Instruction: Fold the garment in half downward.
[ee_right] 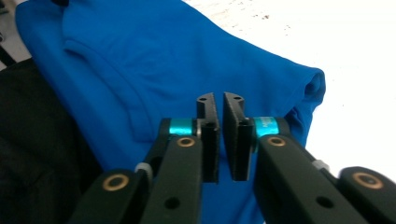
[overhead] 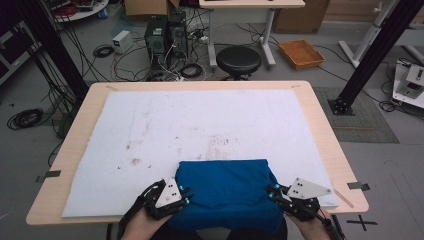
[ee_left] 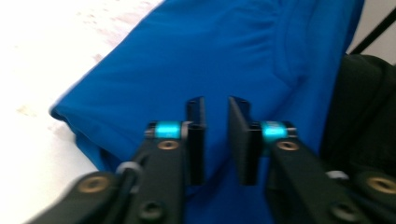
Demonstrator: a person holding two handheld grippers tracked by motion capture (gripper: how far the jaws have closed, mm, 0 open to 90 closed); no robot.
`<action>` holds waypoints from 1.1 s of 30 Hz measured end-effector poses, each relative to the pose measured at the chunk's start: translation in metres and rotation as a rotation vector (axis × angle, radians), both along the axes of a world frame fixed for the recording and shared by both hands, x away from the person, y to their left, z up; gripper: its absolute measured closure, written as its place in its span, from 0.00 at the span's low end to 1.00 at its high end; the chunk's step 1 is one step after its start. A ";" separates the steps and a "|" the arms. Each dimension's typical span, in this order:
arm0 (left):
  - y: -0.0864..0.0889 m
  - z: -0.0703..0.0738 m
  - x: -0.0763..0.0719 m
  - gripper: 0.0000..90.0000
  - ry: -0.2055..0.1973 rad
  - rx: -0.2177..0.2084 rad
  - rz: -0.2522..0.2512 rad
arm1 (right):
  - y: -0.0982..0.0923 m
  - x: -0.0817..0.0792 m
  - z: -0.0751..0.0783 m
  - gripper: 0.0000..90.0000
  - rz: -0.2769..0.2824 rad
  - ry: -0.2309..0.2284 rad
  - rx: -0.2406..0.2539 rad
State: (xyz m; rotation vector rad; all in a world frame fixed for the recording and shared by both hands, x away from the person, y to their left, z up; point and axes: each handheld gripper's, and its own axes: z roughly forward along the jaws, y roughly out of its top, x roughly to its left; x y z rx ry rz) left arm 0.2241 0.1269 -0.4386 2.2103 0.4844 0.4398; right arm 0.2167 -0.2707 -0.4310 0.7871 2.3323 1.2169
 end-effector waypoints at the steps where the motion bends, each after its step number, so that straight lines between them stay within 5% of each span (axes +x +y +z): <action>1: 0.000 0.001 -0.001 0.79 -0.003 -0.004 -0.001 | -0.002 -0.001 0.004 0.88 -0.006 -0.015 0.006; 5: 0.000 0.010 0.013 0.73 -0.023 -0.050 0.061 | -0.007 0.009 0.011 0.81 -0.068 -0.021 0.042; 6: 0.003 0.015 0.030 0.69 -0.017 -0.092 0.125 | -0.010 0.028 0.016 0.72 -0.131 0.006 0.094; 7: 0.003 0.015 0.030 0.69 -0.017 -0.092 0.125 | -0.012 0.039 0.018 0.69 -0.171 0.028 0.127; 9: 0.008 0.018 0.050 0.69 0.007 -0.132 0.193 | -0.013 0.050 0.019 0.69 -0.200 0.049 0.159; 10: 0.010 0.018 0.060 0.67 0.029 -0.136 0.227 | -0.012 0.072 0.019 0.62 -0.243 0.091 0.185; 12: 0.015 0.014 0.085 0.66 0.094 -0.142 0.300 | -0.008 0.091 0.015 0.61 -0.262 0.162 0.206; 15: 0.017 0.006 0.099 0.66 0.152 -0.134 0.350 | -0.003 0.105 0.008 0.60 -0.276 0.212 0.193; 16: 0.017 0.002 0.104 0.66 0.178 -0.125 0.365 | 0.002 0.114 -0.001 0.60 -0.285 0.264 0.173; 20: 0.016 -0.007 0.106 0.71 0.238 -0.120 0.363 | 0.003 0.121 -0.016 0.62 -0.304 0.354 0.131; 25: 0.015 -0.007 0.100 0.86 0.236 -0.126 0.327 | 0.001 0.117 -0.017 0.80 -0.271 0.354 0.130; 27: 0.014 -0.007 0.096 0.92 0.221 -0.119 0.317 | 0.004 0.109 -0.016 0.91 -0.234 0.305 0.092; 33: 0.017 -0.005 0.097 0.95 0.208 -0.123 0.315 | 0.004 0.109 -0.011 0.94 -0.219 0.250 0.098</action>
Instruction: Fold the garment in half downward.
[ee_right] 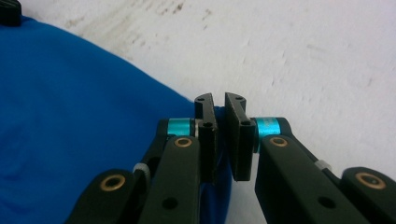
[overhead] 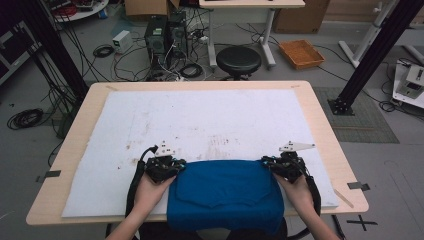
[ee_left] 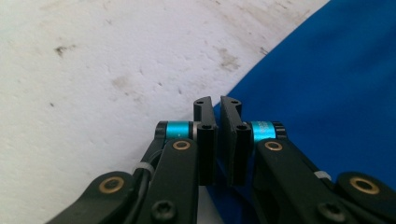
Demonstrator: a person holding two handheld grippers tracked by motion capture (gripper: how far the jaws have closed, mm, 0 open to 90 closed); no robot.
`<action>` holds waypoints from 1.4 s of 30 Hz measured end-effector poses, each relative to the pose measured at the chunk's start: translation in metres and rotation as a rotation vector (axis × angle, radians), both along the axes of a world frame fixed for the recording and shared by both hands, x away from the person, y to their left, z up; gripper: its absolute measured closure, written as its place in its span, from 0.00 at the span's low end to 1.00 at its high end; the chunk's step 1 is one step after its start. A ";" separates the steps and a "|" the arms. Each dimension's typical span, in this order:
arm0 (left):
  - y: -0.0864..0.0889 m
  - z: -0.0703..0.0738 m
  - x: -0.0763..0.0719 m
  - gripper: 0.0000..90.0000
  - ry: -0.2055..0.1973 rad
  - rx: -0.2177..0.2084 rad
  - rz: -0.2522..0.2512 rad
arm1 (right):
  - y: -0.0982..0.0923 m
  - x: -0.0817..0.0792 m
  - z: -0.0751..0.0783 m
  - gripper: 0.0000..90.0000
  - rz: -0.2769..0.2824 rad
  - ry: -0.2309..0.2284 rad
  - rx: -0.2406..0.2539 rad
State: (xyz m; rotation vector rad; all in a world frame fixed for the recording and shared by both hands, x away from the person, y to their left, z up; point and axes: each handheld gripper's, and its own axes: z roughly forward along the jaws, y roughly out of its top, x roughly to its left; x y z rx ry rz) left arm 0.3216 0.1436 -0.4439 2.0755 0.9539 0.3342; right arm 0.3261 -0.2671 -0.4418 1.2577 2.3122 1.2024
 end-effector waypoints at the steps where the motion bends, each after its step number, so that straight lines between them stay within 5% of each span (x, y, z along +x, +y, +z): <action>1: 0.002 0.002 0.005 0.95 -0.003 0.008 0.000 | 0.000 0.002 0.002 0.94 0.001 -0.007 0.003; 7: 0.005 0.010 0.029 0.95 -0.026 0.015 0.025 | 0.004 0.022 0.009 0.94 -0.019 -0.032 -0.003; 15: 0.007 0.029 0.095 0.95 -0.067 0.004 0.065 | 0.012 0.084 0.022 0.94 -0.071 -0.063 -0.029; 23: -0.002 0.026 0.121 0.95 -0.055 0.061 0.086 | 0.017 0.113 0.019 0.94 -0.093 -0.057 -0.063; 27: -0.002 0.022 0.120 0.88 -0.032 0.065 0.150 | 0.018 0.116 0.018 0.88 -0.102 -0.058 -0.070; 29: 0.001 0.023 0.114 0.73 -0.023 0.065 0.180 | 0.018 0.114 0.020 0.79 -0.122 -0.073 -0.082; 32: 0.005 0.029 0.097 0.67 -0.051 0.062 0.206 | 0.012 0.103 0.026 0.73 -0.141 -0.097 -0.068; 35: 0.010 0.030 0.073 0.67 -0.043 0.009 0.201 | 0.002 0.079 0.031 0.70 -0.149 -0.087 -0.040; 42: 0.013 0.014 0.039 0.68 0.089 -0.039 0.164 | -0.004 0.043 0.024 0.70 -0.111 -0.065 0.006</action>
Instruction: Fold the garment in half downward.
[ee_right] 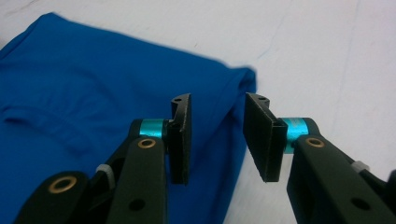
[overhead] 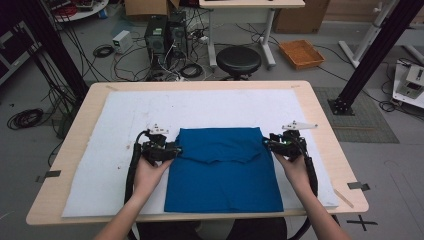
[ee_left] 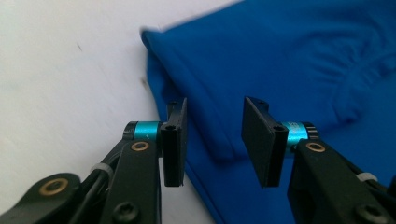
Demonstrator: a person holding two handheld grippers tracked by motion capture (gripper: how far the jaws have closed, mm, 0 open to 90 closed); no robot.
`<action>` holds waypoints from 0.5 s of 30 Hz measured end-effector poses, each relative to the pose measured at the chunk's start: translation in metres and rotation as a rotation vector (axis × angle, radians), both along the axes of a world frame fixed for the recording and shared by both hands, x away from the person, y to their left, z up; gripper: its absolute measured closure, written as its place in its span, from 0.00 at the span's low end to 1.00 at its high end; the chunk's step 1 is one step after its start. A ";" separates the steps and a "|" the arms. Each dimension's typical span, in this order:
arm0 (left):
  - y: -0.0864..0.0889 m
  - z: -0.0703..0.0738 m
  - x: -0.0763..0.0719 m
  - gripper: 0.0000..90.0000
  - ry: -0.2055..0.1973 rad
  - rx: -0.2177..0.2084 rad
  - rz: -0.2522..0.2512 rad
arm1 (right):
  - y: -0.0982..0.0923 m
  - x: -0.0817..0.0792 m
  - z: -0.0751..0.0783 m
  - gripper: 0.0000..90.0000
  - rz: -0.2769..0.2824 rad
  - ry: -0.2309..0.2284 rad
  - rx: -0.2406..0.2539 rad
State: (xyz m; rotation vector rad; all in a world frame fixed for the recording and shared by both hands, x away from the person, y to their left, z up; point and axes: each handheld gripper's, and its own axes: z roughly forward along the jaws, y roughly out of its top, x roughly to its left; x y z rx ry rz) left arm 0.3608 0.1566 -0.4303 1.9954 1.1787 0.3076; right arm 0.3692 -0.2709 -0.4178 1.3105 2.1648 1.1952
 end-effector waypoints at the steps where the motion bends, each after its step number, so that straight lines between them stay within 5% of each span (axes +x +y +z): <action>1: -0.001 -0.002 0.000 0.70 0.010 0.004 0.007 | 0.000 -0.003 -0.003 0.70 0.003 0.012 0.003; 6: 0.000 -0.008 0.006 0.75 0.052 -0.070 0.025 | 0.000 -0.007 -0.015 0.70 0.005 0.055 0.034; 15: -0.003 -0.010 0.008 0.93 0.061 -0.064 0.014 | 0.000 -0.006 -0.018 0.69 0.011 0.073 0.054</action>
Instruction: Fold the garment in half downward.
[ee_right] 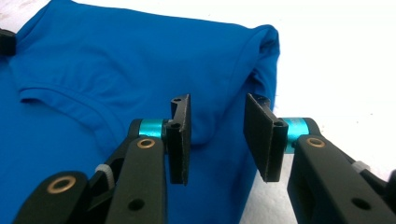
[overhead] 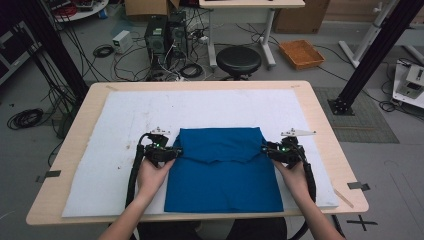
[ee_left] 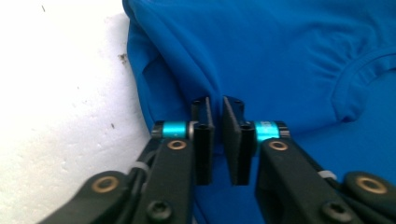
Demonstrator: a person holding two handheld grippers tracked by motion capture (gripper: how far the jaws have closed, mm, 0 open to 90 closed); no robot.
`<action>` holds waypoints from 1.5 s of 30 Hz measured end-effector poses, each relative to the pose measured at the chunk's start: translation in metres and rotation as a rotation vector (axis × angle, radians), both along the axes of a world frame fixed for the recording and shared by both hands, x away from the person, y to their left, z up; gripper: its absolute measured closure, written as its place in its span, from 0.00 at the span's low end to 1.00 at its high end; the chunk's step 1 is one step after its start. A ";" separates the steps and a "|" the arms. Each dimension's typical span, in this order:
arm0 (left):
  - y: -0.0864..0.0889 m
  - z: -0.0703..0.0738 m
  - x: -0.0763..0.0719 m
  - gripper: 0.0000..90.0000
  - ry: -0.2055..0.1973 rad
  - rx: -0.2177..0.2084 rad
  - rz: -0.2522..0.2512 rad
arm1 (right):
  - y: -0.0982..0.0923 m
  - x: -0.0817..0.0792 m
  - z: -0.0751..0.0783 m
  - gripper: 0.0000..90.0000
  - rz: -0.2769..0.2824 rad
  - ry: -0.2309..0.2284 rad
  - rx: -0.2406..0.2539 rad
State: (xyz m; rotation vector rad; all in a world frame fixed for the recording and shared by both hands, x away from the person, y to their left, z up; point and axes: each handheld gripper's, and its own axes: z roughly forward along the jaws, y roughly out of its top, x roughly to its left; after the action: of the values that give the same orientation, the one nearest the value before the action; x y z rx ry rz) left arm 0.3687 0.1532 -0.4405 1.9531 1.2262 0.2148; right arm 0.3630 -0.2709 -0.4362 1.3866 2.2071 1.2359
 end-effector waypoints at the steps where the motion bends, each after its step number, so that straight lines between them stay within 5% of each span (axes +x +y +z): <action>1: 0.000 0.000 0.000 0.94 -0.002 0.002 0.001 | 0.001 -0.001 0.000 0.70 0.006 0.005 0.009; 13: 0.000 0.001 -0.001 0.95 -0.006 -0.007 -0.007 | 0.007 0.004 -0.005 0.70 -0.005 0.067 0.020; 17: 0.000 0.002 -0.002 0.95 -0.014 -0.008 -0.009 | 0.013 0.006 -0.008 0.89 0.021 0.088 0.000; 19: 0.001 0.003 -0.002 0.95 -0.020 -0.002 -0.022 | 0.014 0.006 -0.008 0.96 0.037 0.075 0.000; 27: 0.003 0.015 -0.010 0.96 -0.042 -0.043 -0.047 | 0.007 -0.005 0.006 0.97 0.055 0.045 0.039; 36: 0.009 0.036 -0.050 0.96 -0.047 -0.062 -0.134 | -0.003 -0.047 0.023 0.97 0.110 0.029 0.060; 45: 0.010 0.033 -0.107 0.96 -0.008 -0.032 -0.238 | -0.008 -0.119 0.026 0.97 0.170 0.003 0.031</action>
State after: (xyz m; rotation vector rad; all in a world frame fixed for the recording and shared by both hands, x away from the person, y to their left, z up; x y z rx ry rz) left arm 0.2614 0.1637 -0.4079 2.0468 0.9757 0.0803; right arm 0.2442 -0.2788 -0.4107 1.2339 2.3591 1.3294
